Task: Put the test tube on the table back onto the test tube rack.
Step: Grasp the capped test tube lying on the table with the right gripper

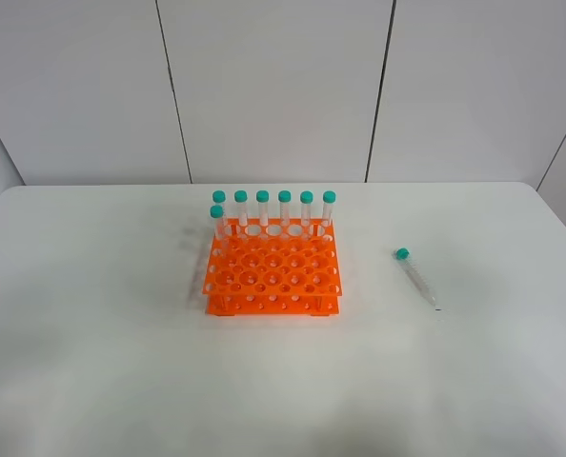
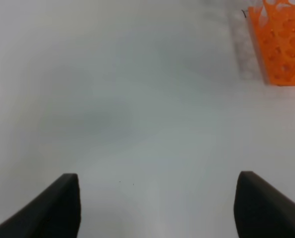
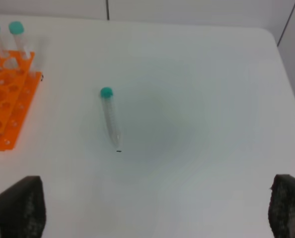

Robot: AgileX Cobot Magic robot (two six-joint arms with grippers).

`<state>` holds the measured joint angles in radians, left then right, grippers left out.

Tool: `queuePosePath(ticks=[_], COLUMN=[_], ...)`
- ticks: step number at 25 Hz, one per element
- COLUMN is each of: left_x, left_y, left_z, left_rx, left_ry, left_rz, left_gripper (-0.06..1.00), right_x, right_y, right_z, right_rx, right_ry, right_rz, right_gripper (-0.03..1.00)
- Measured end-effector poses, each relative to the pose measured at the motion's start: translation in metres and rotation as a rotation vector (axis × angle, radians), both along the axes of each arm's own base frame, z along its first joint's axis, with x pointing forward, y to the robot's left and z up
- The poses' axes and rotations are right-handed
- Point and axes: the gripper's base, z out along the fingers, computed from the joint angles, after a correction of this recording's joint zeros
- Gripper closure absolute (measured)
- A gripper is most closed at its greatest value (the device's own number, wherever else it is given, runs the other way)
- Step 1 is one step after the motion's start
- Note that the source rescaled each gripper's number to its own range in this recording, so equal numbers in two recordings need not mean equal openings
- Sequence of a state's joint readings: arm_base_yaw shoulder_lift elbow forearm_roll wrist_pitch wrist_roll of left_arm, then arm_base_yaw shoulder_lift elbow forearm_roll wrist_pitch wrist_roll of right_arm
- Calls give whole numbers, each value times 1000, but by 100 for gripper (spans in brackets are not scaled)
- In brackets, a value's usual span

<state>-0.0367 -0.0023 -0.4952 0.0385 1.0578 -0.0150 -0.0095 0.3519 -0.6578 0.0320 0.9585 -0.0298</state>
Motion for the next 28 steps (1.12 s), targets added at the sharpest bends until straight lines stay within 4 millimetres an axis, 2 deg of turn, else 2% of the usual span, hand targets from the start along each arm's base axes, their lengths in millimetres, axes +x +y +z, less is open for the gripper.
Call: queuePosePath(ticks=[3, 6, 10, 16, 18, 21, 23, 28], left_x=[0, 0, 0, 0, 0, 0, 0, 0], left_y=[0, 0, 0, 0, 0, 0, 0, 0], left_z=[0, 0, 0, 0, 0, 0, 0, 0], left_rx=[0, 0, 0, 0, 0, 0, 0, 0], left_ry=[0, 0, 0, 0, 0, 0, 0, 0], left_rz=[0, 0, 0, 0, 0, 0, 0, 0], left_gripper=[9, 9, 9, 9, 9, 9, 9, 9], right_x=[42, 90, 158, 245, 268, 292, 304, 323], right_y=[0, -1, -1, -1, 6, 23, 31, 34], right_z=[14, 15, -3, -55, -73, -96, -111, -142], right_rx=[4, 0, -10, -31, -25, -49, -49, -48], right_ry=[120, 261, 447, 679, 720, 721, 728, 752], right_rz=[1, 6, 18, 75, 110, 178, 193, 181], right_gripper=[-3, -3, -3, -3, -3, -3, -3, -3])
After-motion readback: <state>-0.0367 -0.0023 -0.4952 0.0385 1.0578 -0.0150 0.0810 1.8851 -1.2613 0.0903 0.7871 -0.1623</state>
